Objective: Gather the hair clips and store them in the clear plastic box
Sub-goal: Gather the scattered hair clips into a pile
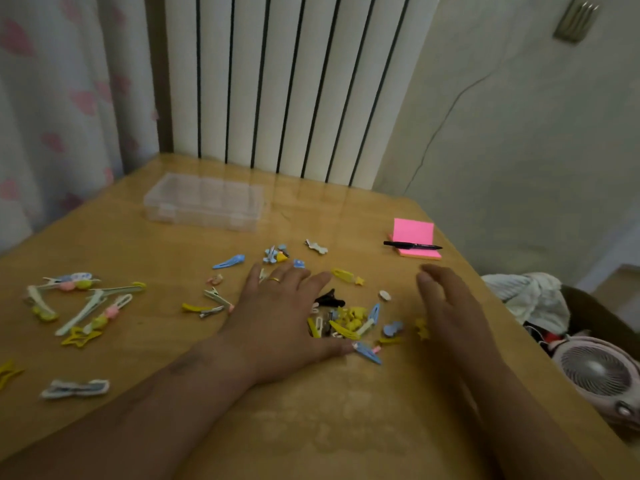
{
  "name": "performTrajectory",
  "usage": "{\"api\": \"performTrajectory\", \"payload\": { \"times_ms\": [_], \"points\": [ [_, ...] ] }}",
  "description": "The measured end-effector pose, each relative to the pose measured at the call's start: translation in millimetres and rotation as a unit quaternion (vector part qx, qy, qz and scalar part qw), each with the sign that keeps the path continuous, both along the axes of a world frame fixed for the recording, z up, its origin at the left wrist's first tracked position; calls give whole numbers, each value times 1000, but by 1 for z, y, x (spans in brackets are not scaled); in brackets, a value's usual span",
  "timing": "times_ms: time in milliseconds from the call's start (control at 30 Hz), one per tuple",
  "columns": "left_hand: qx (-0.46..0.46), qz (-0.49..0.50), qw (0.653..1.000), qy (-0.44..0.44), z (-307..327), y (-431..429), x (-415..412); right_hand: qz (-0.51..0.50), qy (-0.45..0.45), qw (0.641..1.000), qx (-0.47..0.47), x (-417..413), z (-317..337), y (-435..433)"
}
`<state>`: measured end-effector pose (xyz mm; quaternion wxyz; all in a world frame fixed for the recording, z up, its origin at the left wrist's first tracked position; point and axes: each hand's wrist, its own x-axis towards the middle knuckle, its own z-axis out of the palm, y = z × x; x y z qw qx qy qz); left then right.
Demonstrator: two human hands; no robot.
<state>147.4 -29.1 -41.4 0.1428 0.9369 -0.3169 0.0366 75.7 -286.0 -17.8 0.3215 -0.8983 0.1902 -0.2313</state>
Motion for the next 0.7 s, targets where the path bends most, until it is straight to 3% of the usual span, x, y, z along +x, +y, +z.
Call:
{"api": "performTrajectory", "payload": {
  "times_ms": [67, 133, 267, 367, 467, 567, 700],
  "points": [
    [3, 4, 1000, 27, 1, -1, 2, -50, 116, 992, -15, 2, -5, -15],
    [9, -1, 999, 40, 1, -3, 3, -28, 180, 982, -56, 4, -8, -3],
    [-10, -24, 999, 21, -2, -2, 0, 71, 135, 986, -68, 13, -9, 47],
    [-28, -31, 999, 5, -2, 2, -3, 162, 105, 981, -26, 17, -11, 68],
    [-30, -12, 999, -9, -1, 5, -4, 130, 37, 991, 21, 16, -6, 59],
    [-27, 30, 999, -10, 1, 7, -6, 103, 108, 988, -42, 13, -8, 53],
    [-39, 52, 998, 6, -2, 8, -5, 235, 93, 966, -59, 10, -14, 87]
  ]
}}
